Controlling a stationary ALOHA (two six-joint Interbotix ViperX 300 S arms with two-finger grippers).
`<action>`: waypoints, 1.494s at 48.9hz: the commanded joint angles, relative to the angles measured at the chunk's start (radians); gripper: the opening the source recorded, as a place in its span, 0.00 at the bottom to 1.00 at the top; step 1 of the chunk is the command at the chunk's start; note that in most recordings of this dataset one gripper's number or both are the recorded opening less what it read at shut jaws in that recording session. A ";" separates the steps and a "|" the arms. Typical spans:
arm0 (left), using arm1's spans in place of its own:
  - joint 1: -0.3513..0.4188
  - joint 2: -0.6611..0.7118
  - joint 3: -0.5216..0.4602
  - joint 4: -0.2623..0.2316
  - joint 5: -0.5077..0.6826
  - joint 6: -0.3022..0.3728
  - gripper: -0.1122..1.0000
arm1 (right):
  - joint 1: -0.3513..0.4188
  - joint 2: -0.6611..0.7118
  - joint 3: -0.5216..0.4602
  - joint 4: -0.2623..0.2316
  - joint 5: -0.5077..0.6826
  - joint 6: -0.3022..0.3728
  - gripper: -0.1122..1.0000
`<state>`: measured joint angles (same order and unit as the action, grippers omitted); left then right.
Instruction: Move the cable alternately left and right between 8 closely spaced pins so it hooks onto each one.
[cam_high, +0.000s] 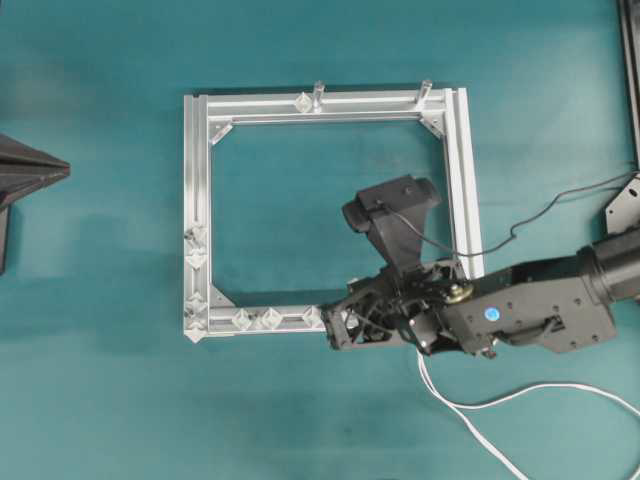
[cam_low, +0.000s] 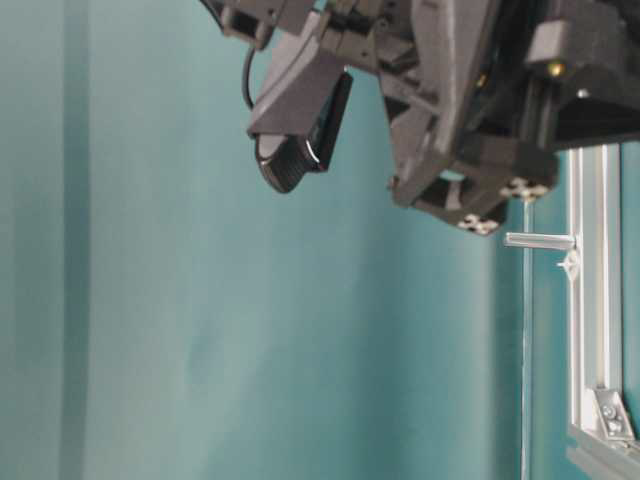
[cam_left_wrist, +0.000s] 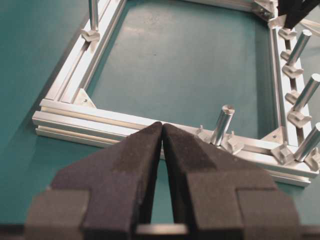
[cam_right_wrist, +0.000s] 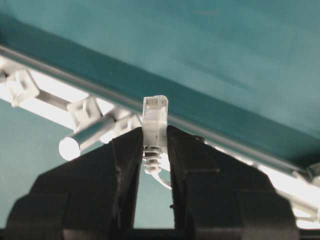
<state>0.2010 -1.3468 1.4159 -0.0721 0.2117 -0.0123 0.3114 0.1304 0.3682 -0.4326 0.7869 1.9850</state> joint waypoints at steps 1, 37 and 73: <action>-0.002 0.008 -0.014 0.002 -0.008 -0.009 0.22 | 0.017 -0.015 -0.020 0.000 0.006 0.009 0.26; 0.000 0.008 -0.014 0.002 -0.008 -0.009 0.22 | 0.040 -0.015 -0.018 0.000 0.008 0.041 0.26; -0.002 0.006 -0.014 0.002 -0.008 -0.009 0.22 | 0.071 0.000 -0.029 0.000 0.006 0.084 0.26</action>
<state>0.2010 -1.3468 1.4143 -0.0721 0.2117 -0.0123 0.3620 0.1427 0.3651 -0.4326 0.7946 2.0617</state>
